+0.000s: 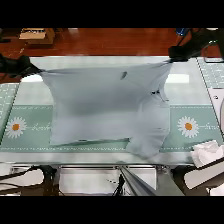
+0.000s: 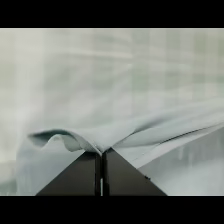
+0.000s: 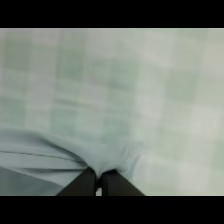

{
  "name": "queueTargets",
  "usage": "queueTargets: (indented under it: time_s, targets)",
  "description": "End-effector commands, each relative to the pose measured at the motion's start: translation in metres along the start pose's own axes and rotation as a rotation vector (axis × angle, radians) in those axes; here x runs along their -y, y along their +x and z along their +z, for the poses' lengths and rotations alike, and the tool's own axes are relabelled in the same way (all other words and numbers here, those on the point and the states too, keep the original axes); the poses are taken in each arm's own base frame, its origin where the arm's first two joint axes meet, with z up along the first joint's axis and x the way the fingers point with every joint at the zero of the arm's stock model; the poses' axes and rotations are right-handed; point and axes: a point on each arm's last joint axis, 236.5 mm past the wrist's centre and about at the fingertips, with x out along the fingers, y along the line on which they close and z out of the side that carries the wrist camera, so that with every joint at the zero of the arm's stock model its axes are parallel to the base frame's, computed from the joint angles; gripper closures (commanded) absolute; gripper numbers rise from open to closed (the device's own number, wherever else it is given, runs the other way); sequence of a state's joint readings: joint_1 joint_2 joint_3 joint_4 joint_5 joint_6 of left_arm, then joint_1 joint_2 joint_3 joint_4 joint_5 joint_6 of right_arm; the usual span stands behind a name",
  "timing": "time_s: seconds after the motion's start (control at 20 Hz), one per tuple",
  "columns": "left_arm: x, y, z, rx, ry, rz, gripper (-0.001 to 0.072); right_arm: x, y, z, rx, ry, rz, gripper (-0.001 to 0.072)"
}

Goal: Fold the shirts.

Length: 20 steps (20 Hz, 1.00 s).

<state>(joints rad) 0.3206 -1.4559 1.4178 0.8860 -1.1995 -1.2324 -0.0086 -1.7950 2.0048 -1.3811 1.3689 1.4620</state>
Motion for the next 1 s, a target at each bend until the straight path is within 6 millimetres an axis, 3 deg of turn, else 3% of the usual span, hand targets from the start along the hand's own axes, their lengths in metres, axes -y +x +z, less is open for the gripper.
queueTargets:
  time_s: [0.0, 0.1, 0.25, 0.35, 0.45, 0.55, 0.65, 0.75, 0.9, 0.95]
  targets:
    - [-0.029, 0.046, 0.026, 0.093, -0.053, 0.000, 0.0686, -0.015, 0.040, 0.036, 0.131, 0.084, 0.102, 0.0679]
    - [-0.041, 0.057, 0.032, 0.116, -0.055, 0.022, 0.0686, -0.011, 0.054, 0.038, 0.133, 0.094, 0.098, 0.0679]
    - [-0.050, 0.069, 0.020, 0.070, -0.051, 0.030, 0.0687, -0.002, 0.066, 0.024, 0.074, 0.089, 0.065, 0.0679]
    - [-0.058, 0.068, -0.004, -0.031, -0.072, 0.061, 0.0688, 0.001, 0.063, 0.003, -0.011, 0.097, 0.049, 0.0679]
    - [-0.063, 0.060, -0.041, -0.193, -0.115, 0.093, 0.0687, 0.002, 0.053, -0.023, -0.120, 0.119, 0.034, 0.0679]
    - [-0.056, 0.050, -0.079, -0.358, -0.139, 0.077, 0.0687, -0.001, 0.041, -0.056, -0.262, 0.132, 0.035, 0.0679]
    - [-0.049, 0.042, -0.098, -0.450, -0.157, 0.058, 0.0687, -0.006, 0.031, -0.085, -0.394, 0.147, 0.037, 0.0679]
    - [-0.056, 0.039, -0.104, -0.474, -0.174, 0.097, 0.0687, -0.007, 0.026, -0.095, -0.443, 0.155, 0.036, 0.0679]
    - [-0.058, 0.044, -0.095, -0.429, -0.181, 0.101, 0.0682, -0.008, 0.029, -0.089, -0.415, 0.160, 0.041, 0.0677]
    - [-0.055, 0.044, -0.093, -0.423, -0.184, 0.089, 0.0581, -0.009, 0.029, -0.087, -0.405, 0.153, 0.048, 0.0649]
